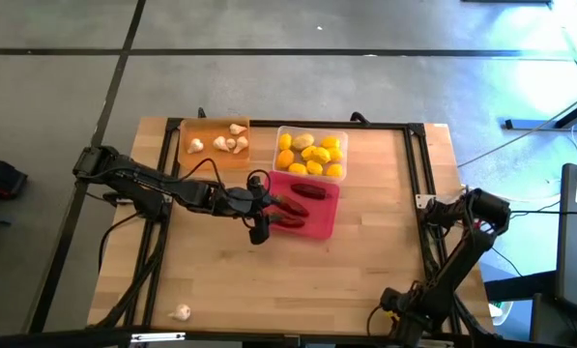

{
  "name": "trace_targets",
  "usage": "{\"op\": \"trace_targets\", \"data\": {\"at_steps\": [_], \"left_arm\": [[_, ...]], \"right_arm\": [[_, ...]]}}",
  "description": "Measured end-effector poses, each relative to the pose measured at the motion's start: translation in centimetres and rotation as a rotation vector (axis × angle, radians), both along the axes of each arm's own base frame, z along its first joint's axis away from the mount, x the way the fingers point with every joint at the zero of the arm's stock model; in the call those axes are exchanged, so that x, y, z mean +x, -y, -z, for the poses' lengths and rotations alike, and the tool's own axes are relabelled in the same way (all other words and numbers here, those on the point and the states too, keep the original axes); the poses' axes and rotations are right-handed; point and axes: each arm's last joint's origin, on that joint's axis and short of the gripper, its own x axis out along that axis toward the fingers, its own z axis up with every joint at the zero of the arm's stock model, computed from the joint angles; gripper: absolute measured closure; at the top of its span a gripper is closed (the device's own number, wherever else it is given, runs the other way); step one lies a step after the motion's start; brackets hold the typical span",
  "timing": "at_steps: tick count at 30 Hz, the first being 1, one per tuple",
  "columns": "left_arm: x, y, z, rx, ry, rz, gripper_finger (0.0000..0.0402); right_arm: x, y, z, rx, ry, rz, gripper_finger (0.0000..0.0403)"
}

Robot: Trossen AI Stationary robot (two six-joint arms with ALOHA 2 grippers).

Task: Sort produce into baskets
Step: Put the yellow lemon in the transparent bin

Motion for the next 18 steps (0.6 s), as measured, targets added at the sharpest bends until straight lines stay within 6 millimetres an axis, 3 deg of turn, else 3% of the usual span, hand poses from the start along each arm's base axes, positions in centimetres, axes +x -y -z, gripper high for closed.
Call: {"op": "trace_targets", "data": {"at_steps": [9, 13, 18], "left_arm": [[0.0, 0.0, 0.0, -0.001, 0.0, 0.0, 0.0192], [0.0, 0.0, 0.0, -0.001, 0.0, -0.001, 0.0192], [0.0, 0.0, 0.0, -0.001, 0.001, -0.001, 0.0192]], "right_arm": [[0.0, 0.0, 0.0, 0.009, 0.021, -0.07, 0.024], [0.1, 0.1, -0.1, 0.015, 0.03, -0.088, 0.0243], [0.5, 0.6, -1.2, 0.046, 0.056, -0.079, 0.0213]]}}
